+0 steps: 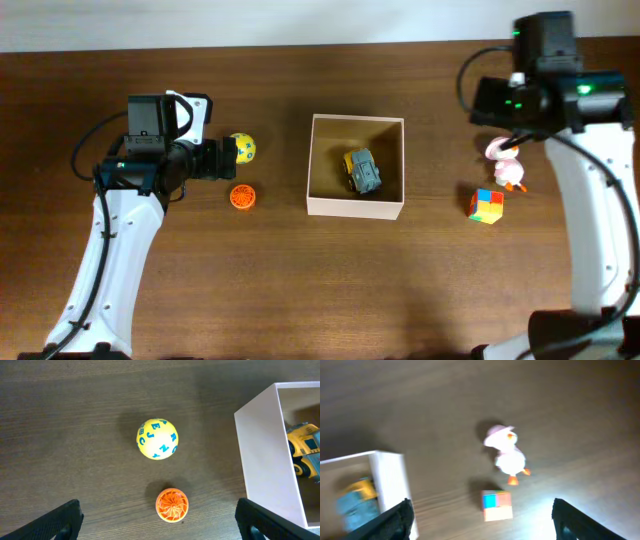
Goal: Pack container
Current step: 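Move the right gripper to the white duck toy and grasp it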
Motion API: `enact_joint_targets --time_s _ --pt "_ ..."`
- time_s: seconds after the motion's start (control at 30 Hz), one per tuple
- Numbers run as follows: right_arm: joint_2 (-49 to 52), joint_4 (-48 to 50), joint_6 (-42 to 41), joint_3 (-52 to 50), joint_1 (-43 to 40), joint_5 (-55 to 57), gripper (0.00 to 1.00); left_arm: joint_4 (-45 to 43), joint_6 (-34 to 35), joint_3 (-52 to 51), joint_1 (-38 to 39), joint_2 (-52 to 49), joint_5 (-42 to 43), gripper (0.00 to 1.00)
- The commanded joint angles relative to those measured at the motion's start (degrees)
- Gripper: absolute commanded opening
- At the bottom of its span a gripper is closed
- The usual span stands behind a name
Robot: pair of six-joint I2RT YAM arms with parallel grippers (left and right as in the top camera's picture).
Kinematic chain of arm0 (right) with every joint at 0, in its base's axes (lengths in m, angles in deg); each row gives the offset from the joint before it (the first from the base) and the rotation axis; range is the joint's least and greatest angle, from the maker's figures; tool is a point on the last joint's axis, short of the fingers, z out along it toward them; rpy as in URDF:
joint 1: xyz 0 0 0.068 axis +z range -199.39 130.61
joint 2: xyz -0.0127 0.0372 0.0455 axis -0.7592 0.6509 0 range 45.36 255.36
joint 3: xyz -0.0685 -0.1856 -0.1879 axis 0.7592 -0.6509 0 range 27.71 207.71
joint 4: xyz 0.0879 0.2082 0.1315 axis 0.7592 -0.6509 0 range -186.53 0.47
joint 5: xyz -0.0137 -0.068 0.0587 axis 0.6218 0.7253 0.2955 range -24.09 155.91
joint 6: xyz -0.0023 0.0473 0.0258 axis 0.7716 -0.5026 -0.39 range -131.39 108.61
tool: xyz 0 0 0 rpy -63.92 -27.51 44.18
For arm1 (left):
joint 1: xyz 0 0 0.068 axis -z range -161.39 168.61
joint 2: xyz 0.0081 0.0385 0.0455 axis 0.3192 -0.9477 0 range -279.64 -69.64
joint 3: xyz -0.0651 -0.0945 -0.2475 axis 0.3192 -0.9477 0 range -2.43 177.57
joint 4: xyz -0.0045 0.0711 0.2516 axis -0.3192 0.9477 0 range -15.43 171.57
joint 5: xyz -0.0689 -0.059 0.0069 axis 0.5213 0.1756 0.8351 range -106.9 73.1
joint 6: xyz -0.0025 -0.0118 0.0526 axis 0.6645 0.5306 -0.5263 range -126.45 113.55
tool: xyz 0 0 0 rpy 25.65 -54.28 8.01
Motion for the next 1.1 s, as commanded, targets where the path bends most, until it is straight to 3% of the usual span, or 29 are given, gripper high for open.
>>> enact_joint_targets --time_s 0.0,0.47,0.6,0.67,0.73,0.8,1.07 --pt "4.1 1.0 4.5 -3.0 -4.9 -2.9 0.84 0.1 0.5 1.3 0.1 -0.3 -0.4 0.99" --pt "24.3 8.3 10.0 -8.3 -12.8 -4.0 0.80 0.1 0.5 1.3 0.1 -0.3 -0.4 0.99" --pt "28.4 8.9 9.9 -8.3 -13.3 -4.2 0.69 0.1 0.5 1.3 0.1 -0.3 -0.4 0.99" --pt "30.4 8.7 9.9 -8.3 -13.3 -4.2 0.56 0.1 0.5 1.3 0.1 -0.3 -0.4 0.99" --pt "30.9 8.6 9.9 -8.3 -13.3 -4.2 0.33 0.1 0.5 1.3 0.1 -0.3 -0.4 0.99" --pt "30.6 8.6 9.9 -8.1 -13.2 -4.2 0.24 0.1 0.5 1.3 0.1 -0.3 -0.4 0.99" --pt "18.8 8.6 9.7 -4.2 -9.9 -4.2 0.10 0.1 0.5 1.3 0.1 -0.3 -0.4 0.99"
